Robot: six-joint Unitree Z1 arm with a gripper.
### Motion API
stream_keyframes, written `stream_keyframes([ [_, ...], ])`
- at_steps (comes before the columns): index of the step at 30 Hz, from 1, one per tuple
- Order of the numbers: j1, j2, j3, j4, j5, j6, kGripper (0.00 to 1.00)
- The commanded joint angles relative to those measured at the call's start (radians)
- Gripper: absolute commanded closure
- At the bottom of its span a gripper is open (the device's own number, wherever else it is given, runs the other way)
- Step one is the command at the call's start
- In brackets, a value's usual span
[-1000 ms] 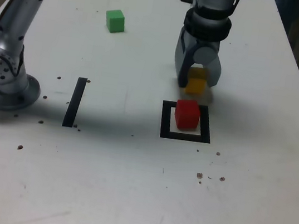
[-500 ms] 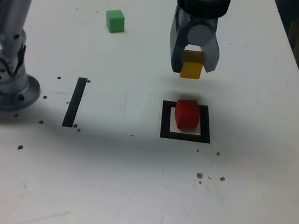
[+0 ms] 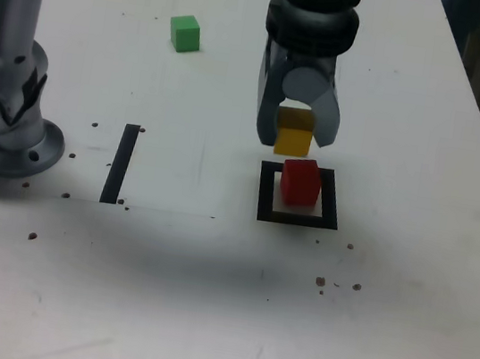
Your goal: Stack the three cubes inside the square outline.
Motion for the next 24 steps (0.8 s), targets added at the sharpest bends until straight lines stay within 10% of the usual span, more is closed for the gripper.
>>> stream_keyframes([
  [1,-0.013,-0.006,0.003,-0.017,-0.003,-0.010,0.83],
  [24,-0.038,0.027,0.048,-0.114,0.001,-0.036,0.83],
])
